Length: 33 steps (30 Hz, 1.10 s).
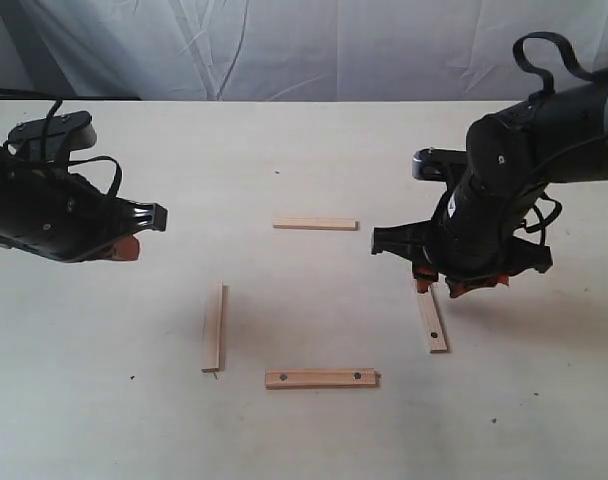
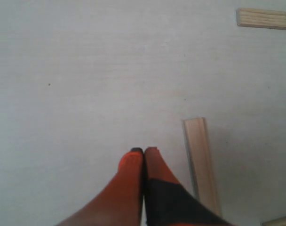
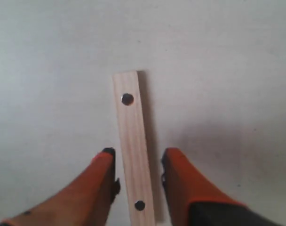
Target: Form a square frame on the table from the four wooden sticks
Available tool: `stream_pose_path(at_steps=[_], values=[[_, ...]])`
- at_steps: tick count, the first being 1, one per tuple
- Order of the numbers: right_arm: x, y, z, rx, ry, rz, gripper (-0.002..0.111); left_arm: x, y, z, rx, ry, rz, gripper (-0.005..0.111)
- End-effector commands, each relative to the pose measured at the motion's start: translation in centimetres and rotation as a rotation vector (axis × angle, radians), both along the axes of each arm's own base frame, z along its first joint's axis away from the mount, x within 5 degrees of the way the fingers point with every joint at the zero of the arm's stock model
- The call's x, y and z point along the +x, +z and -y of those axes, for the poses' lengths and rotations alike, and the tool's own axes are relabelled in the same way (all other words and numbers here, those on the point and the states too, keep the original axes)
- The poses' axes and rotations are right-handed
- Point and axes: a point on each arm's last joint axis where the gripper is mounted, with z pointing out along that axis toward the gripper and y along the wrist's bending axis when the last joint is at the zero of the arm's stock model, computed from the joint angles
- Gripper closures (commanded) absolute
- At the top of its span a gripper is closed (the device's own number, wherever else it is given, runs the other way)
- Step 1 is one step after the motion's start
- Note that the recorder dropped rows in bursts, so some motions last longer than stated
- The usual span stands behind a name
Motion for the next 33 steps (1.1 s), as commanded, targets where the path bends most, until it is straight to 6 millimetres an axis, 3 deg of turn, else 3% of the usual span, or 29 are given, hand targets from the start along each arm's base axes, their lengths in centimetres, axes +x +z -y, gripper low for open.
stream_pose_path(at_steps=[1,6,12,14,16,22,28,33], values=[[0.1,-0.8,0.0,-0.029,0.057,-0.017,0.058,0.0,0.0,0.5,-0.027,0.005,-0.003,0.103],[0.2,-2.4,-0.3,-0.027,0.069,-0.051,0.067,-0.3,0.0,2.1,-0.011,-0.063,0.01,0.087],[0.1,-3.6,-0.3,-0.038,0.07,-0.093,0.095,-0.2,0.1,2.2,-0.007,-0.065,0.026,0.071],[0.0,-3.6,-0.4,-0.031,0.075,-0.1,0.099,-0.2,0.1,2.2,-0.007,-0.065,0.026,0.07],[0.1,-3.6,-0.4,-0.03,0.075,-0.097,0.094,-0.2,0.1,2.2,-0.007,-0.065,0.028,0.07],[0.1,-3.3,-0.3,-0.032,0.083,-0.084,0.062,-0.2,0.1,2.2,-0.007,-0.065,0.028,0.07],[0.0,-1.2,-0.4,0.0,0.077,-0.033,0.059,-0.2,0.1,2.2,-0.006,-0.064,0.03,0.07],[0.0,-1.3,-0.4,0.005,0.081,-0.029,0.059,-0.2,0.1,2.2,-0.009,-0.061,0.031,0.07]])
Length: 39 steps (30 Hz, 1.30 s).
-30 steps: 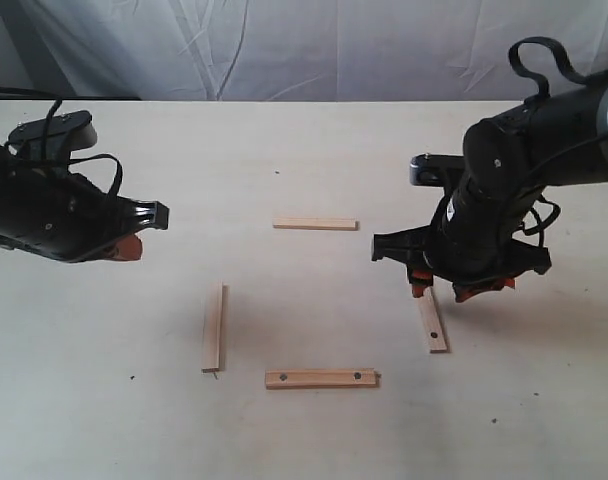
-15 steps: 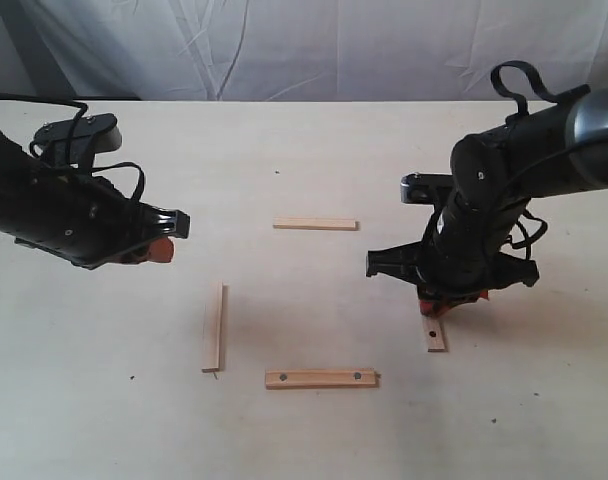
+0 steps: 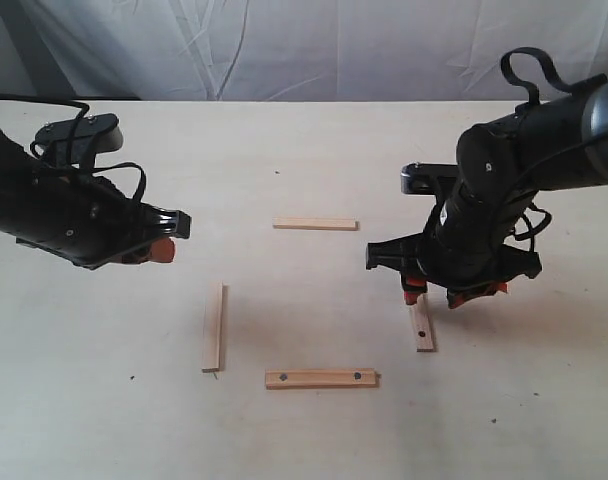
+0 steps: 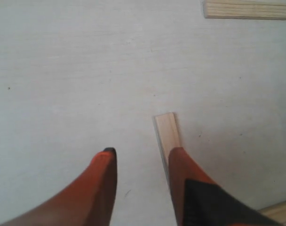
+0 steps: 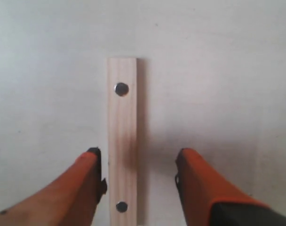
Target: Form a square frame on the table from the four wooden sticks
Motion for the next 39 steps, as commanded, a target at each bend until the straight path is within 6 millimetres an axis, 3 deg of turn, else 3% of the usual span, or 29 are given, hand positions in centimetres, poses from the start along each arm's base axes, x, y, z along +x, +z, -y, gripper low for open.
stream_pose_path(at_steps=[1,11,13,16,17,26,39], values=[[-0.3,-0.1,0.1,0.017,-0.004,0.006,0.059,0.1,0.0,0.1,-0.001,0.003,0.012,0.07],[-1.2,-3.2,-1.1,-0.004,0.042,-0.034,0.061,0.1,0.0,0.1,-0.005,0.005,0.012,0.07],[-1.2,-3.4,-1.1,-0.011,0.049,-0.038,0.071,0.1,0.0,0.1,-0.005,0.004,0.008,0.07],[-1.2,-3.0,-1.1,-0.008,0.05,-0.032,0.104,0.0,-0.1,0.4,-0.004,-0.007,-0.006,0.07],[-1.1,-2.7,-1.0,-0.005,0.044,-0.029,0.108,-0.1,-0.3,0.6,0.002,-0.021,-0.012,0.07],[1.4,2.5,2.3,0.008,-0.036,0.042,0.106,-0.8,-4.5,5.6,0.048,-0.156,-0.101,0.07],[1.7,2.1,2.3,0.009,-0.035,0.055,0.106,-0.5,-8.7,5.9,0.118,-0.139,-0.195,0.07]])
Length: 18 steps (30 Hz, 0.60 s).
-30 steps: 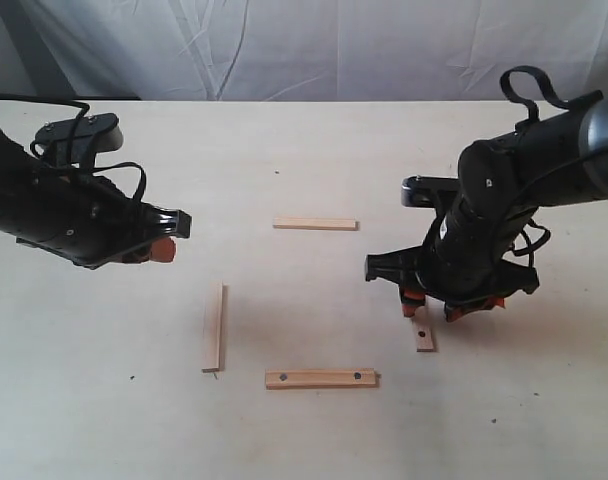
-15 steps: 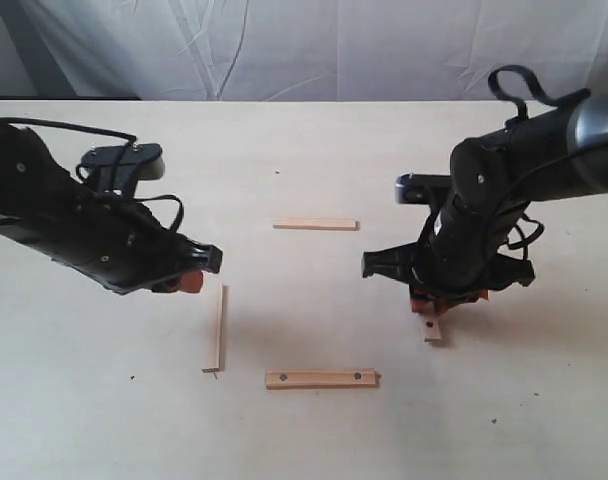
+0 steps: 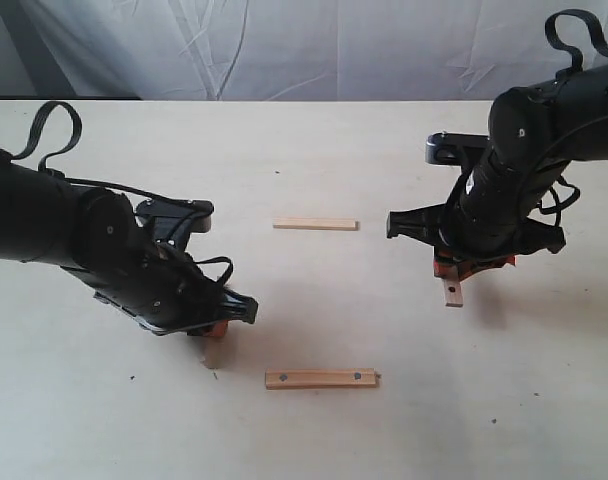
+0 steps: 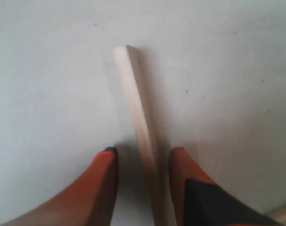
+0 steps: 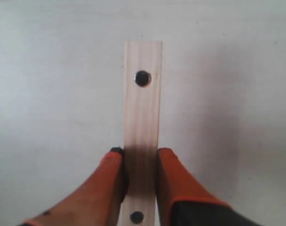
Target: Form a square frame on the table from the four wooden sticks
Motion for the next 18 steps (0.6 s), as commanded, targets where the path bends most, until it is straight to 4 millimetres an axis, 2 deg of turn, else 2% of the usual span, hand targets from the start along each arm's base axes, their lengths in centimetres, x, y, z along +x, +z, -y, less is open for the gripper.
stream_pose_path(at_steps=[1,6,14,18], values=[[0.23,0.08,0.19,-0.003,0.007,0.014,0.106,-0.11,-1.48,0.01,0.027,-0.011,-0.041,0.07],[0.23,0.08,0.19,-0.003,0.007,0.014,0.106,-0.1,-1.83,-0.16,0.062,-0.058,-0.037,0.07],[0.28,0.09,0.17,-0.001,0.009,0.02,0.106,0.03,-1.27,-0.27,0.072,-0.081,-0.011,0.07],[0.32,0.1,0.16,0.0,0.009,0.024,0.106,-0.45,-2.1,-0.35,0.096,-0.099,-0.077,0.07]])
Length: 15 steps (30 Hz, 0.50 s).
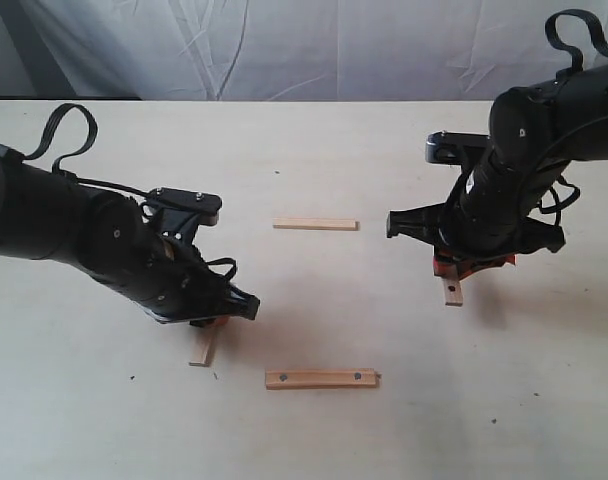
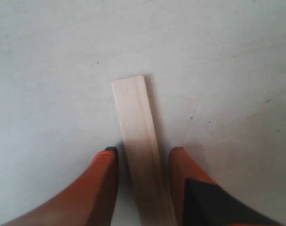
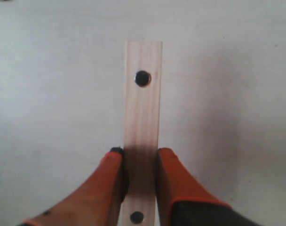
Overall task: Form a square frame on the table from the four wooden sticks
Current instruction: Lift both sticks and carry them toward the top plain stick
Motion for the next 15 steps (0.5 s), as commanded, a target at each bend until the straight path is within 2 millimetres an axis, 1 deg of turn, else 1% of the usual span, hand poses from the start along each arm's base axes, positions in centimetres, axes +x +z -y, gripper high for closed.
stream_pose_path(at_steps=[1,3,4,8,11,15], values=[[0.2,0.1,0.2,-0.002,0.006,0.016,0.106,-1.4,-1.9,-0.4,0.063,-0.034,-0.149,0.07],[0.2,0.1,0.2,-0.002,0.006,0.016,0.106,-1.5,-2.0,-0.5,0.084,-0.058,-0.162,0.072],[0.2,0.1,0.2,-0.002,0.006,0.016,0.106,-1.5,-2.0,-0.5,0.09,-0.066,-0.163,0.077],[0.0,0.1,-0.5,0.007,0.019,0.018,0.106,-1.4,-2.0,-0.7,0.11,-0.094,-0.148,0.105],[-0.2,0.2,-1.7,0.02,0.055,0.046,0.106,-1.2,-1.9,-0.8,0.117,-0.093,-0.134,0.106],[-0.2,0.4,-3.4,0.076,0.05,0.064,0.109,0.2,-0.8,-1.7,0.101,-0.031,-0.094,0.106]])
